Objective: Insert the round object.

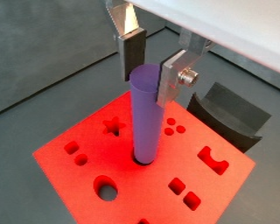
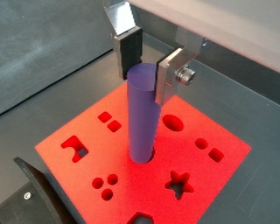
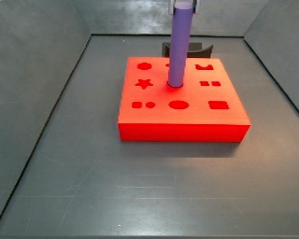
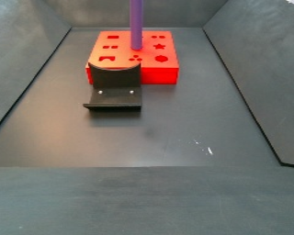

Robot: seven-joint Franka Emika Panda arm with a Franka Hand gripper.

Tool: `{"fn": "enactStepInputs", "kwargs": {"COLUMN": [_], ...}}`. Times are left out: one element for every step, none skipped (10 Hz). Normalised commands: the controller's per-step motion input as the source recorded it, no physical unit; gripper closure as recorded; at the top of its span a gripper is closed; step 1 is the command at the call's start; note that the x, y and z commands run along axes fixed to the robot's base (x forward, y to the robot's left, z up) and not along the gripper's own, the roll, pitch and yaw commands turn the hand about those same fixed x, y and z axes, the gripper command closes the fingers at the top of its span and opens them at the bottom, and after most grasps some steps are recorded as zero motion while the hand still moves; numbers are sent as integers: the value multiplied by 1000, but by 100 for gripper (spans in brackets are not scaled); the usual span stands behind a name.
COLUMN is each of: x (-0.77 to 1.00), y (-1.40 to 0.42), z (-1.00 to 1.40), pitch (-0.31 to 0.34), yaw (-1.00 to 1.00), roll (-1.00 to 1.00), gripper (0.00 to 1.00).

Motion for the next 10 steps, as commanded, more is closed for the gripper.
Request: {"fn": "enactStepInputs", "kwargs": {"x": [143,143,163,91,51,26,17,0,0,0], "y": [0,0,-11,0,0,0,0,0,0,0], "z": [-89,-71,-14,-80,-157,-280,-343,-397,-486,-531], "pitch": [0,0,0,0,0,-7,-19,-39,-66,-67], "yaw": [63,57,60,40,23,0,0,0,0,0], "roll": [53,51,26,49,49,46,24,27,36,64], "gripper": [100,100,100,100,100,100,100,100,100,100]}}
